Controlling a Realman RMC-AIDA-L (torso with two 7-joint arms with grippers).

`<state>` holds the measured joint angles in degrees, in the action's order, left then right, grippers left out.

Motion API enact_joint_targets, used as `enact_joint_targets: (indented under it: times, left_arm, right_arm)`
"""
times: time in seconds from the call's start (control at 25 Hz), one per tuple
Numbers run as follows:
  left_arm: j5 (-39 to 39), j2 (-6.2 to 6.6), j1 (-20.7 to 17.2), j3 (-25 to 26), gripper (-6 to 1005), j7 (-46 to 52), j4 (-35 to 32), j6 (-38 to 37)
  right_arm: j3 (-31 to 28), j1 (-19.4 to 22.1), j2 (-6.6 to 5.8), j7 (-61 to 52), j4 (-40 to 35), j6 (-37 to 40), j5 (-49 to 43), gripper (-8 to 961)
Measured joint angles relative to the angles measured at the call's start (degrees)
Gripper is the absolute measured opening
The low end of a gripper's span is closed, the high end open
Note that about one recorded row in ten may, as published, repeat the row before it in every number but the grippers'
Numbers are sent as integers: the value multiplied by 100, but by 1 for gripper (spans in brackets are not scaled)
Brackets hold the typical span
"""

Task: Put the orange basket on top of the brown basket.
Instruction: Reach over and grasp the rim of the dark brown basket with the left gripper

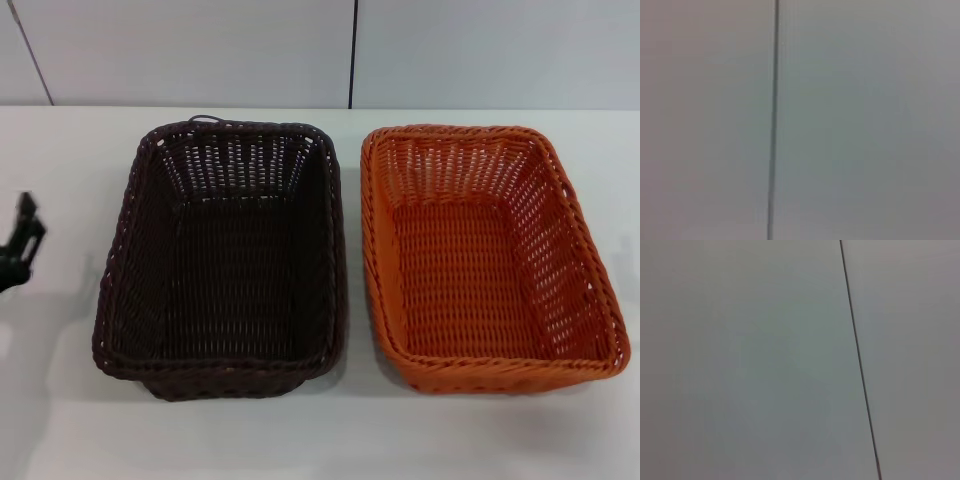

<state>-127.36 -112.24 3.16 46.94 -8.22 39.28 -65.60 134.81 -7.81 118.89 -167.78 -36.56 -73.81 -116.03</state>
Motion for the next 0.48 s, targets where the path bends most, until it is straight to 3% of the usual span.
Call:
enact_joint_targets:
  times: [0.08,0.12,0.16,0.24,0.28,0.32,0.36,0.4,0.48]
  left_arm:
    - [-257,331,-149,319,789,-17,866,1086]
    - [-469,570,-300,633,787,-18,1608,1962]
    - [-549,654,-382,781,786,-18,1939,2342]
    - [-873,829,-632,1367,785,-20,3071,3846]
    - [-993,840,-695,1607,785,-20,3440,4414]
    - [-1385,733,-820,2314,784,-54,4450,6143]
    - [-1385,733,-820,2314,784,-54,4450,6143]
    - [-1551,636,-845,2580,784,-101,4810,6874]
    - [-1860,123,-816,3251,784,-482,5500,8521]
  right_arm:
    - [1,-14,-3,0,-1,9,-1,753]
    - [0,-33,-8,0,-1,15,0,753]
    - [0,-33,-8,0,-1,15,0,753]
    - [-1,-40,-8,0,0,19,0,753]
    - [0,-40,-8,0,3,22,2,753]
    - [1,-42,-7,0,14,34,10,753]
    - [1,-42,-7,0,14,34,10,753]
    - [0,-41,-7,0,20,52,13,753]
    - [-4,-43,-7,0,27,117,16,753]
